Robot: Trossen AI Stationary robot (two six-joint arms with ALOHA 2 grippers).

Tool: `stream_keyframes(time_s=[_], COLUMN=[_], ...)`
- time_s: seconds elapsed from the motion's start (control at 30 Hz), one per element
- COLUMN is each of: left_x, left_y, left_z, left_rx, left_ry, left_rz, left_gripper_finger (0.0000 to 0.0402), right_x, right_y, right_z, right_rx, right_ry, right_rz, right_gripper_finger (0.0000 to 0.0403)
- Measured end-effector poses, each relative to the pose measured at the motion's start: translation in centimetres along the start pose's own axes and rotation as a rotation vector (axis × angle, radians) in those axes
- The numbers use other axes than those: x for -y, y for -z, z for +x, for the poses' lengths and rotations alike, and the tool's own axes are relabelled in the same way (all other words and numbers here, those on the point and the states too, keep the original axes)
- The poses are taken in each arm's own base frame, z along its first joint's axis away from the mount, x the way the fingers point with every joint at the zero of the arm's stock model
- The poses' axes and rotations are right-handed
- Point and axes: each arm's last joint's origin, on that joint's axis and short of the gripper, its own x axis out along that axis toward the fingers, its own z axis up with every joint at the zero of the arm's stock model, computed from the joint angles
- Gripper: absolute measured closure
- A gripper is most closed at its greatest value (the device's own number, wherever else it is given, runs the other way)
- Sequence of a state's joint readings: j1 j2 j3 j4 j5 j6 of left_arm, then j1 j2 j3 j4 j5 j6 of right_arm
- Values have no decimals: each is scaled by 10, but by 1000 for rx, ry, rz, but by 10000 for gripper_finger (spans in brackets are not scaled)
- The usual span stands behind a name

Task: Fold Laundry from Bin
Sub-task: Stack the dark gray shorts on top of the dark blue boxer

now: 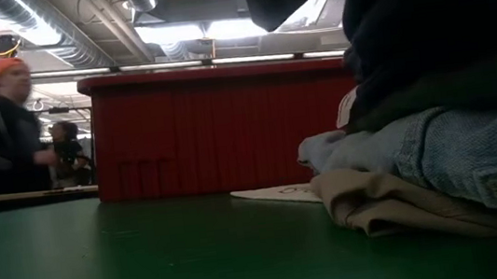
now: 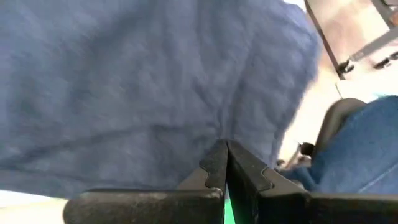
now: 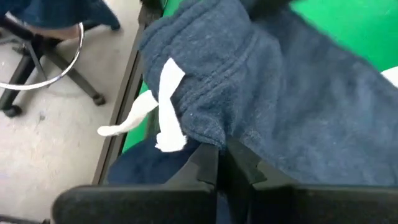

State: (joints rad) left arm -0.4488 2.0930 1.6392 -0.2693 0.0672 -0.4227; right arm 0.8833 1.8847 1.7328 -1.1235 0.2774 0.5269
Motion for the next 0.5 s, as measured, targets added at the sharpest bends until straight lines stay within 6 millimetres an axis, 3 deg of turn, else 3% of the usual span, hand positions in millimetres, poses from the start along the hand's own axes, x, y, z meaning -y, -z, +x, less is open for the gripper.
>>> stream_keyframes(time_s=[0.27, 0.5], left_x=[9, 8], left_y=[9, 9], left_z=[10, 10], left_rx=[-10, -10], left_ry=[20, 13], left_rz=[4, 4], left_gripper_finger=[399, 399], right_x=[2, 7], right_y=[6, 3], right_z=[9, 12], right_rx=[-74, -100], right_ry=[-42, -61], right_rz=[41, 141], right_gripper_finger=[381, 292])
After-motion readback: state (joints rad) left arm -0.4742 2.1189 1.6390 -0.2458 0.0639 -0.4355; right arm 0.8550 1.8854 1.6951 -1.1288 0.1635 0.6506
